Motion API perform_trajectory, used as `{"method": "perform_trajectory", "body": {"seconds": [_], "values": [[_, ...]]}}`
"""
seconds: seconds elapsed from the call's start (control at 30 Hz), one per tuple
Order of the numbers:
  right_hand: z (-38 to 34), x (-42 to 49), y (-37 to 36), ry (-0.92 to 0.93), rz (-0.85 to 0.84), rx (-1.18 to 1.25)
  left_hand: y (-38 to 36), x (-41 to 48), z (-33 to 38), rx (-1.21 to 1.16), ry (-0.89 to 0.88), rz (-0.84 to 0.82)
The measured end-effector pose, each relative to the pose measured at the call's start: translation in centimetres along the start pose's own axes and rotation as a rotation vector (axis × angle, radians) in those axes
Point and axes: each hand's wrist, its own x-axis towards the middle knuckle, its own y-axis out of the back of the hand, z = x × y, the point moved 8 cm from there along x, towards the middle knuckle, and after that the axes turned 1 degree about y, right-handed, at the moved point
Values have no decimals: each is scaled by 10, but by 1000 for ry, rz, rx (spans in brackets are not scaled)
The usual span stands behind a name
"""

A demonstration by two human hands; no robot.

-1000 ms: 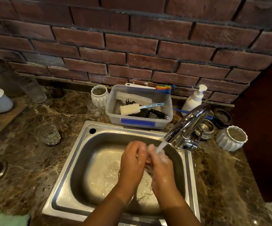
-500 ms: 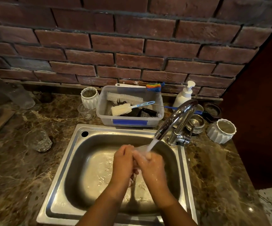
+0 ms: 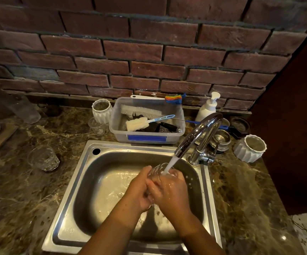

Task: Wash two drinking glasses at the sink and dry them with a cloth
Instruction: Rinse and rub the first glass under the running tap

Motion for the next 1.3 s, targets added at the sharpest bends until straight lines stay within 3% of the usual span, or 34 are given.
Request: {"method": "perform_trajectory", "body": {"seconds": [0.03,0.1,0.27,0.4,0.5,0.57,0.63,0.7,0.8,0.87,0.9,0.97,1.03,1.1,1.13,1.2,1.3], "values": [[2,-1,-1,7,8,-14,0,0,-1,-26,-6,-10],[10,-1,-1,-130,-24,218,2,1,8,25,-182,38],[23,-11,-20,-651,57,866,-3,-33,54,436,-988,113],[33,-17,-35,-923,-3,1268,-12,-38,48,872,-1194,22],[42,-16,-34,-901,-56,1138,-18,-30,46,946,-1079,-35],[44,-13,-27,-834,-14,906,-16,-16,46,869,-763,66],[36,-6,-13,-601,32,653,-9,-6,31,589,-478,87],[23,-3,-5,-299,39,433,-7,-5,15,239,-281,7],[14,-4,-11,-26,-65,109,0,-8,7,21,-48,-78],[15,-3,-11,-90,-96,225,2,-6,9,35,-61,-29],[16,-2,-10,-156,-79,356,3,-6,15,108,-156,32],[21,-2,-10,-376,-12,626,1,-14,38,328,-522,130],[30,-8,-20,-686,32,976,-9,-35,55,550,-952,108],[35,-15,-30,-913,37,1278,-17,-43,57,795,-1175,71],[37,-14,-31,-948,19,1313,-20,-42,57,864,-1202,58],[39,-9,-25,-892,-6,1161,-22,-38,58,864,-1115,41],[32,4,0,-585,62,753,-15,-15,46,515,-609,13]]}}
